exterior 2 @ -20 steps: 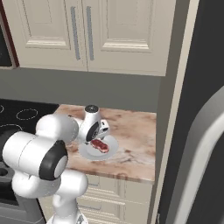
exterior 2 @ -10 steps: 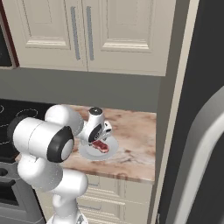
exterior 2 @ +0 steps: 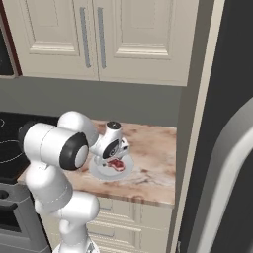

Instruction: Place the steak on the counter behind the older steak on the same shelf of the fridge to maintain FIFO order. Close the fridge door when finished.

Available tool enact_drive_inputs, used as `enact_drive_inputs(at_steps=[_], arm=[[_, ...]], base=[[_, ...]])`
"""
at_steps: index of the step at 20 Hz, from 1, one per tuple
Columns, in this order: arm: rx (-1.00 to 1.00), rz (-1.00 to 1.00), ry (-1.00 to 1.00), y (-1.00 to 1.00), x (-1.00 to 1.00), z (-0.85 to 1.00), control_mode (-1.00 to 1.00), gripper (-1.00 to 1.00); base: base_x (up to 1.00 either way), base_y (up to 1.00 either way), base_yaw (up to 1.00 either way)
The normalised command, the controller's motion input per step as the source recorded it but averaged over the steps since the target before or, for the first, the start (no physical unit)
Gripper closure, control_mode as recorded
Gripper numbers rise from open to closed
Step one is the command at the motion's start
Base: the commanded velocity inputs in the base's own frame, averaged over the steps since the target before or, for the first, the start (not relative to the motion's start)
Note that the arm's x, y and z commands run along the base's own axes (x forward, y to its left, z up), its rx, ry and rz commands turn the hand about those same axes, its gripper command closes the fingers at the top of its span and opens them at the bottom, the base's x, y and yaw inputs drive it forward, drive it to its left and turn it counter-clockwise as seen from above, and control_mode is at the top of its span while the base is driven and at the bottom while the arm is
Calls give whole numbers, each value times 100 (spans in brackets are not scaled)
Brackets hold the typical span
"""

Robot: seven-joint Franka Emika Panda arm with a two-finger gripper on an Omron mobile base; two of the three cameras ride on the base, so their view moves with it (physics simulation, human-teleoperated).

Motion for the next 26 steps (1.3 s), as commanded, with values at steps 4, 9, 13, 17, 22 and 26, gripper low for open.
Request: enact_drive_inputs(at_steps=[4,9,13,17,22,26], arm=[[-1,4,0,3,0,-47,-100,100],[-6,1,4,10,0,-21,-100,100],[-2,0,1,6,0,-9,-100,100],[0,1,-9,9,-3,10,-100,100],[-1,0,-15,20,-29,67,-100,100],[-2,0,-17,26,-45,100,-100,100]], base=[[0,0,0],[0,0,0],[0,0,0],[0,0,0],[0,0,0],[0,0,0]])
